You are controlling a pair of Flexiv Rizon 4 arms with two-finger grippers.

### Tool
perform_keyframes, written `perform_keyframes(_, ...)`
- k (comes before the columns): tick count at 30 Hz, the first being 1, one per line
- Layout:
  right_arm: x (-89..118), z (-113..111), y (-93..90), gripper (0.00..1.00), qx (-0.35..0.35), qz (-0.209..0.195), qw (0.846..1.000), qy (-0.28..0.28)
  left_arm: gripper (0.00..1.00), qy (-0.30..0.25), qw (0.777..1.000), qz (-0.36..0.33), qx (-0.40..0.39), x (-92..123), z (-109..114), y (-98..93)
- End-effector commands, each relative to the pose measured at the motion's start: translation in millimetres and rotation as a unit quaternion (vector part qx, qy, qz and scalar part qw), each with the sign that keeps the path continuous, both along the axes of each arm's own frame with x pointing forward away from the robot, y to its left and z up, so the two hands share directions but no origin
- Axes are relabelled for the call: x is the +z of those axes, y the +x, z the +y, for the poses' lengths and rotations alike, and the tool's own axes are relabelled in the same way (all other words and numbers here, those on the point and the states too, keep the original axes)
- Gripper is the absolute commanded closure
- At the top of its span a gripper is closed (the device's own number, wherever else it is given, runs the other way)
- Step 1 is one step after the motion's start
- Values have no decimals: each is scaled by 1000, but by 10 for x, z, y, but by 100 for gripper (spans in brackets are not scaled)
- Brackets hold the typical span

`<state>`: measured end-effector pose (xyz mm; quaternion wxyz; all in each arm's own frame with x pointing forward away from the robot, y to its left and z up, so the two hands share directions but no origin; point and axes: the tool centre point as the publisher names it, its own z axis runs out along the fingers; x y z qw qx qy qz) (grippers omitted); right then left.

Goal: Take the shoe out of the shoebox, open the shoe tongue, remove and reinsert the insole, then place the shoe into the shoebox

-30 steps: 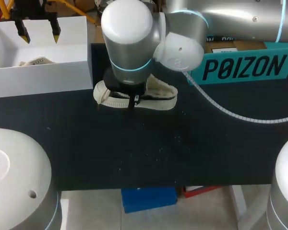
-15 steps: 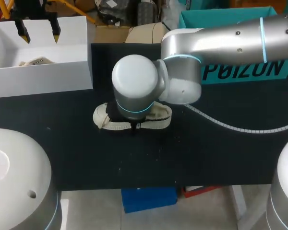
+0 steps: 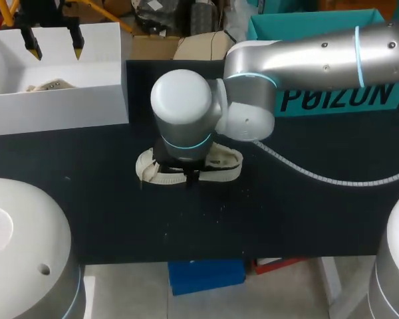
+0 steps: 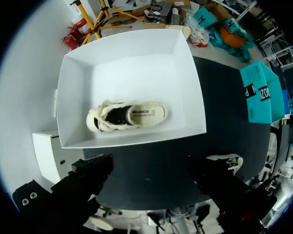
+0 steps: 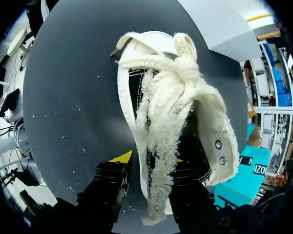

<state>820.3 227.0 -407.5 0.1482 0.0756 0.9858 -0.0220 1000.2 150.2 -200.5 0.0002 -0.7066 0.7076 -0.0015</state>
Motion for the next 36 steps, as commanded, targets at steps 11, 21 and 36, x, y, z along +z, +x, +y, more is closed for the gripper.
perform_keyframes(11,1130,-310,4,0,105,37,986,121,0,0,1000,1,0,2,-1,-1)
perform_keyframes(21,1259,-782,90,0,221,14,950,219,0,0,1000,1,0,2,-1,-1)
perform_keyframes(36,1259,-782,90,0,221,14,950,219,0,0,1000,1,0,2,-1,-1)
